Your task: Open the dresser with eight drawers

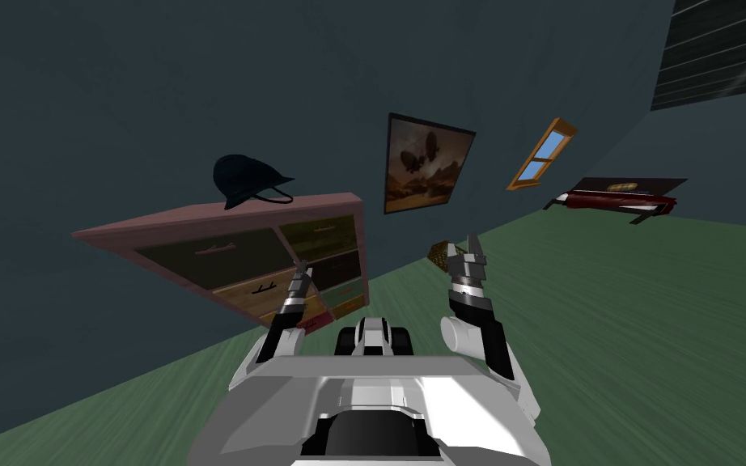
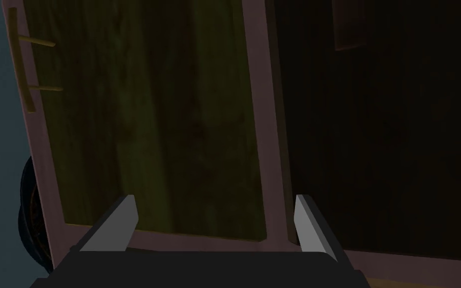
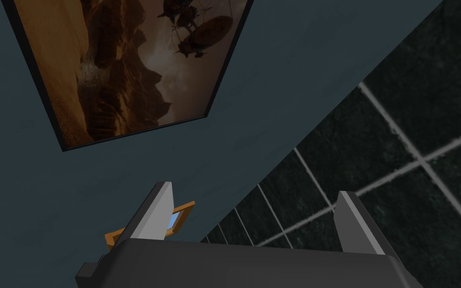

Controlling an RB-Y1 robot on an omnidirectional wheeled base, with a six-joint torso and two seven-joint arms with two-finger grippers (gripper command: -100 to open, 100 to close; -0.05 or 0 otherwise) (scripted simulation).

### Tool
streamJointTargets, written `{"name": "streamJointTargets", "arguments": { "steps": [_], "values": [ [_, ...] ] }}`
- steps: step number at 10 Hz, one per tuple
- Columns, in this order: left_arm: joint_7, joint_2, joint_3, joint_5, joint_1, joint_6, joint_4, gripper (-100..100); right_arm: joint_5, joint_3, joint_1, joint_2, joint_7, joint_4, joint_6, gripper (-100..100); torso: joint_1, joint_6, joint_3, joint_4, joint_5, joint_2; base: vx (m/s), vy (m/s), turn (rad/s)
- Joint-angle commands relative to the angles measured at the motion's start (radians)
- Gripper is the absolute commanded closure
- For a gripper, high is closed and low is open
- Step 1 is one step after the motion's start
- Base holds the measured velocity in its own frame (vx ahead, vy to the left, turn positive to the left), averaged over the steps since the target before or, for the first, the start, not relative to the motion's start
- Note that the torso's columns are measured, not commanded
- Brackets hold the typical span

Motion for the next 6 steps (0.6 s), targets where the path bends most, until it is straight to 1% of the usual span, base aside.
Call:
{"name": "streamJointTargets", "arguments": {
  "steps": [1, 2, 3, 6],
  "values": [
    [-0.005, -0.019, 0.005, -0.003, -0.009, -0.001, 0.073, -100, 0.0, 0.0, 0.0, 0.0, 0.0, 0.0, 0.0, 0, -0.001, -0.002, 0.0, 0.001, -0.001, 0.002, 0.033, -0.105, 0.032],
    [-0.006, -0.027, 0.008, -0.004, -0.013, -0.001, 0.093, -100, 0.0, 0.0, 0.0, 0.0, 0.0, 0.0, 0.0, 0, -0.003, -0.003, 0.001, 0.002, -0.002, 0.003, 0.044, -0.101, 0.037],
    [-0.006, -0.027, 0.008, -0.004, -0.013, -0.001, 0.093, -100, 0.0, 0.0, 0.0, 0.0, 0.0, 0.0, 0.0, 0, -0.003, -0.003, 0.003, 0.003, -0.003, 0.005, 0.026, -0.069, 0.009],
    [-0.01, -0.069, 0.015, -0.005, -0.025, -0.003, 0.148, -100, 0.0, 0.0, 0.0, 0.0, 0.0, 0.0, 0.0, 0, -0.002, -0.003, 0.004, 0.003, -0.002, 0.007, 0.016, -0.066, 0.017]
  ]
}}
